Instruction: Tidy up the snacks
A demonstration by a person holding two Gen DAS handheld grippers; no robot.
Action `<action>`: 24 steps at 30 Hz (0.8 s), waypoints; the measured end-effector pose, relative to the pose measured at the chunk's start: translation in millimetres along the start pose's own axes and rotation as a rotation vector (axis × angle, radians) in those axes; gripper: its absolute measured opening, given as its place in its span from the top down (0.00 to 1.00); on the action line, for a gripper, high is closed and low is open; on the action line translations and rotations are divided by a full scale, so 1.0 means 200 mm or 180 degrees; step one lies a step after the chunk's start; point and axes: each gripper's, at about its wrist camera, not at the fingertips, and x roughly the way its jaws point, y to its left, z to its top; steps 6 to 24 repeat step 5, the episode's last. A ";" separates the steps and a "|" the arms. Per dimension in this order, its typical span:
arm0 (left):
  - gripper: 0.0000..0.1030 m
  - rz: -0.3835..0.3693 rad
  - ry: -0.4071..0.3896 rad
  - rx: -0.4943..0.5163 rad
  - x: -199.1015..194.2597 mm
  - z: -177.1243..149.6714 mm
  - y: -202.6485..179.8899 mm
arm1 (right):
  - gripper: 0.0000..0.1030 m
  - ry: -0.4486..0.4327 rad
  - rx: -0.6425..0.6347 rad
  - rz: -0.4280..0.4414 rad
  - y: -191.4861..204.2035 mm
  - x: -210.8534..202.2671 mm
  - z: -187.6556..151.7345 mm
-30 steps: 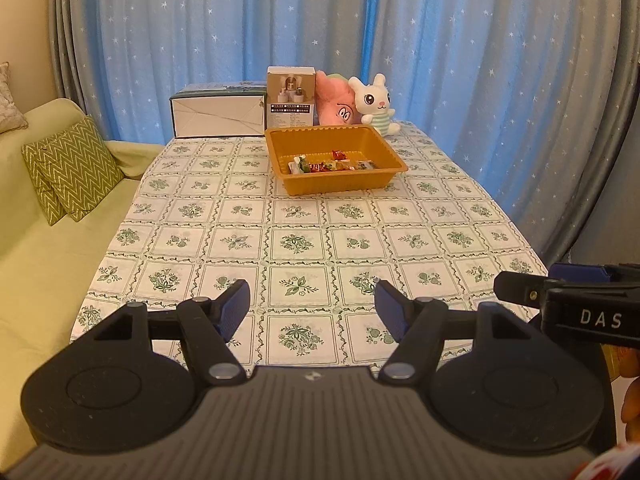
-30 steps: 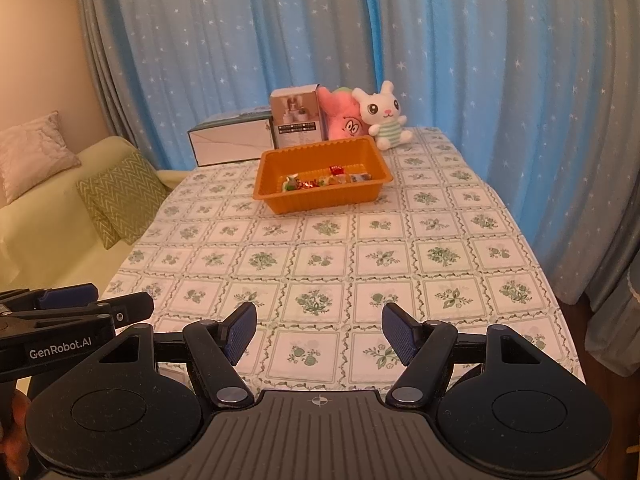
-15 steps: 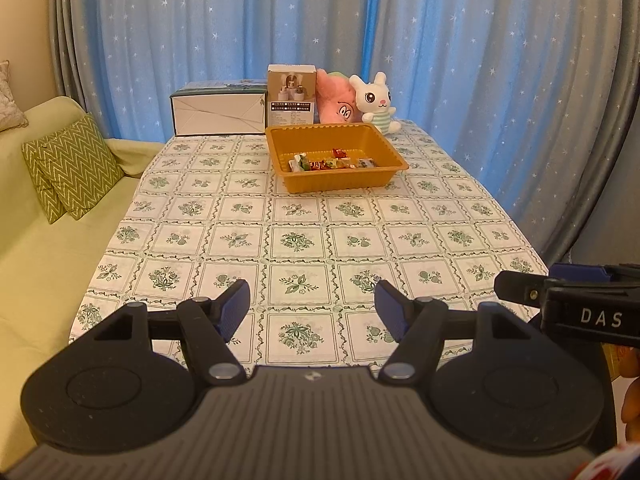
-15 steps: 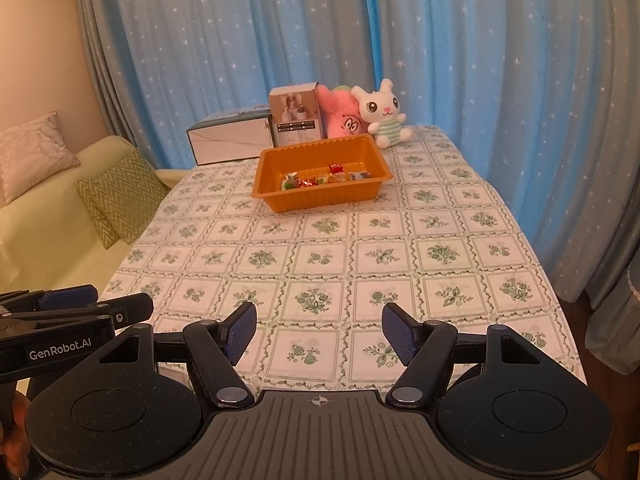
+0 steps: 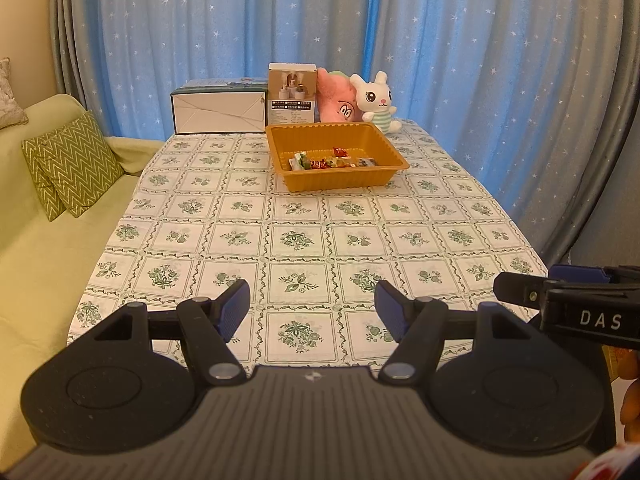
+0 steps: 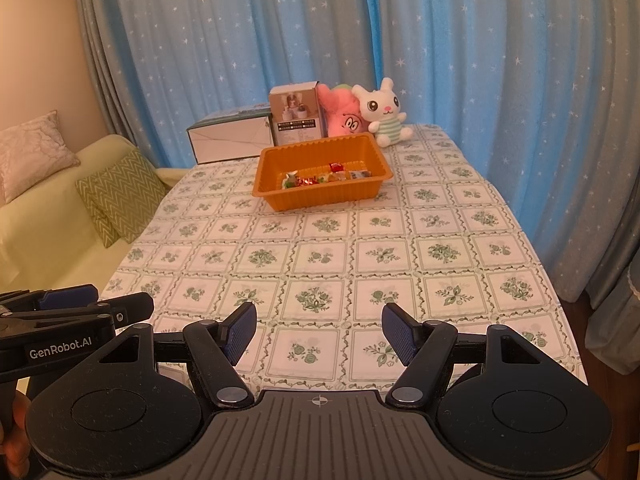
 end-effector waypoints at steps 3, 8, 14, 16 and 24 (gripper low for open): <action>0.35 -0.0029 -0.0013 -0.0024 0.00 -0.01 0.00 | 0.33 -0.0003 0.0001 0.0001 0.00 0.00 0.00; 0.35 -0.0038 -0.0017 -0.0031 0.00 -0.01 0.00 | 0.33 -0.0009 -0.0003 0.0000 0.00 0.00 -0.01; 0.35 -0.0038 -0.0017 -0.0031 0.00 -0.01 0.00 | 0.33 -0.0009 -0.0003 0.0000 0.00 0.00 -0.01; 0.35 -0.0038 -0.0017 -0.0031 0.00 -0.01 0.00 | 0.33 -0.0009 -0.0003 0.0000 0.00 0.00 -0.01; 0.35 -0.0038 -0.0017 -0.0031 0.00 -0.01 0.00 | 0.33 -0.0009 -0.0003 0.0000 0.00 0.00 -0.01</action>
